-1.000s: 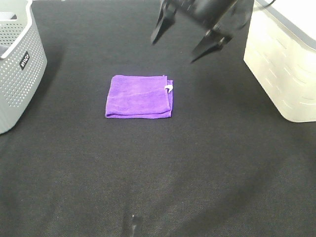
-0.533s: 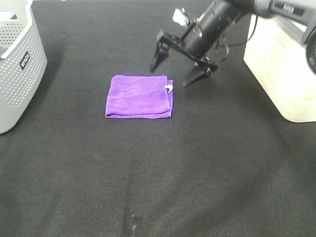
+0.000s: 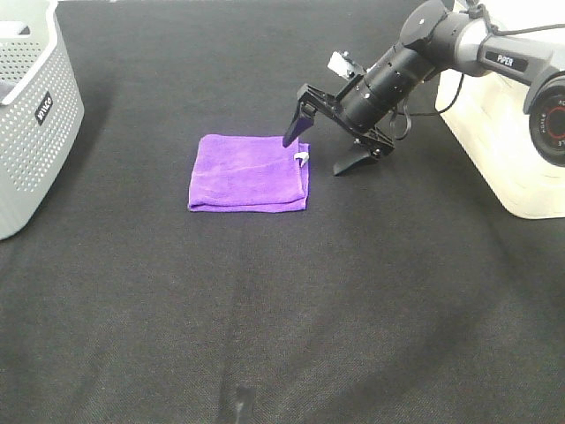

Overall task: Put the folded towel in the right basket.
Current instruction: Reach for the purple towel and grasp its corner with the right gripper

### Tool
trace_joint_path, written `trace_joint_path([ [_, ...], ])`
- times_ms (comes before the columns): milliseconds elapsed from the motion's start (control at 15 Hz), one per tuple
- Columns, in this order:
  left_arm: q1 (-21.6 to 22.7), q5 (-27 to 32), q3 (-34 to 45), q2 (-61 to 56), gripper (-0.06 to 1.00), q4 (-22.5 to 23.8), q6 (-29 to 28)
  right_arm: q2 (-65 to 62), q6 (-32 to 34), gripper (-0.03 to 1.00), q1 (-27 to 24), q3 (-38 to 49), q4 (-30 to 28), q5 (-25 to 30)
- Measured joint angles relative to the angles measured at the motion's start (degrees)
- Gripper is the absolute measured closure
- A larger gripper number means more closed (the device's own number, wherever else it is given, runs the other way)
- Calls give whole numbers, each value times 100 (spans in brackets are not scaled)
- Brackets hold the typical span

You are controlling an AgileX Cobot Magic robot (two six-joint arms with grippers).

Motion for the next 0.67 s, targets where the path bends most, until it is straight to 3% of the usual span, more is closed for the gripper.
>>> trace_joint_path([
  [200, 0, 0, 0, 0, -4, 0, 0, 109, -6, 3, 63, -69, 97, 0],
  [400, 0, 0, 0, 0, -4, 0, 0, 332, -6, 6, 476, -143, 344, -195],
  [600, 0, 0, 0, 0, -4, 0, 0, 464, -6, 14, 802, -201, 584, -258],
  [667, 0, 0, 0, 0, -4, 0, 0, 493, -6, 21, 837, -212, 613, -286],
])
